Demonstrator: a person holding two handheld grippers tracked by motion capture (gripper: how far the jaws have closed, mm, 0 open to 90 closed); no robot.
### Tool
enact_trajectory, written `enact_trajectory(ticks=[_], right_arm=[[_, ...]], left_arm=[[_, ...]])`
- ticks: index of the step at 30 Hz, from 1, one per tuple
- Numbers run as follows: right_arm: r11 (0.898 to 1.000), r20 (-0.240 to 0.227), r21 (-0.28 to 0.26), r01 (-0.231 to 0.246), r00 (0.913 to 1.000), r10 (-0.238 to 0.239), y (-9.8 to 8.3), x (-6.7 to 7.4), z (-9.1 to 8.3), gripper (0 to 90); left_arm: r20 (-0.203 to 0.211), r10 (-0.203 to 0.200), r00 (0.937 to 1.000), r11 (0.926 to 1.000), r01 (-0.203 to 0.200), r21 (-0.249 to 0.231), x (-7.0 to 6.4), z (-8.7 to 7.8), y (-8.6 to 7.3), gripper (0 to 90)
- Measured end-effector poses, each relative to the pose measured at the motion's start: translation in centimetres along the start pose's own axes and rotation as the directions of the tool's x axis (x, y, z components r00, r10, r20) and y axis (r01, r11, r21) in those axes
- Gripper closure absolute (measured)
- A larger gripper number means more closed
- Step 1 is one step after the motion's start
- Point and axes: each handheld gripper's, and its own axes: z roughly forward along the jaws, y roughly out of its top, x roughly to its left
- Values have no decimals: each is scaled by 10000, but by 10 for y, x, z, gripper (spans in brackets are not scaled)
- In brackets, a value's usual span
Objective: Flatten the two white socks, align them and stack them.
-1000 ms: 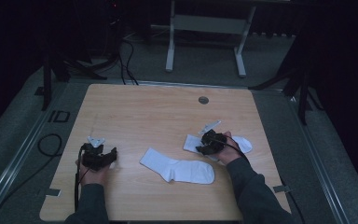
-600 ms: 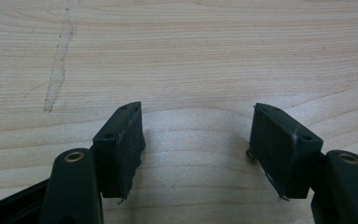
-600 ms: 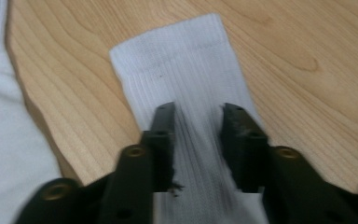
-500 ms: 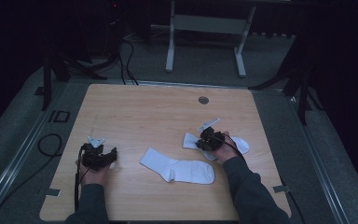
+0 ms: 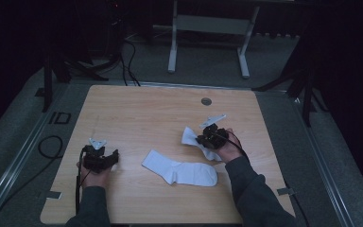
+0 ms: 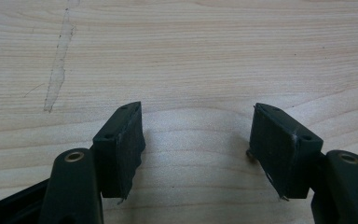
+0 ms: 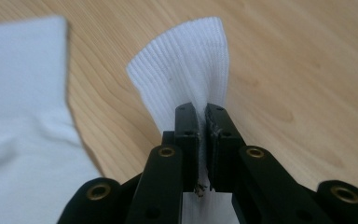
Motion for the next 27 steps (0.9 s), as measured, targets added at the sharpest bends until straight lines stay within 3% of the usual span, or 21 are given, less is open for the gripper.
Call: enact_trajectory(ticks=[8,20,23,27], right_arm=[[9978,-183,-544,375,9991,-386,15,19,-25,840],[9958,-270,-686,601,9977,-620,26,47,-43,840],[9950,-214,-703,712,9971,-728,29,51,-46,839],[9930,-153,-760,902,9957,-916,35,54,-51,840]], left_arm=[[4,5,10000,10000,-5,-2,0,0,0,351],[7,15,10000,10000,-15,4,-1,-1,-1,361],[5,15,10000,10000,-15,25,-2,-2,-1,398],[117,166,9998,9996,-168,216,-6,-7,0,535]])
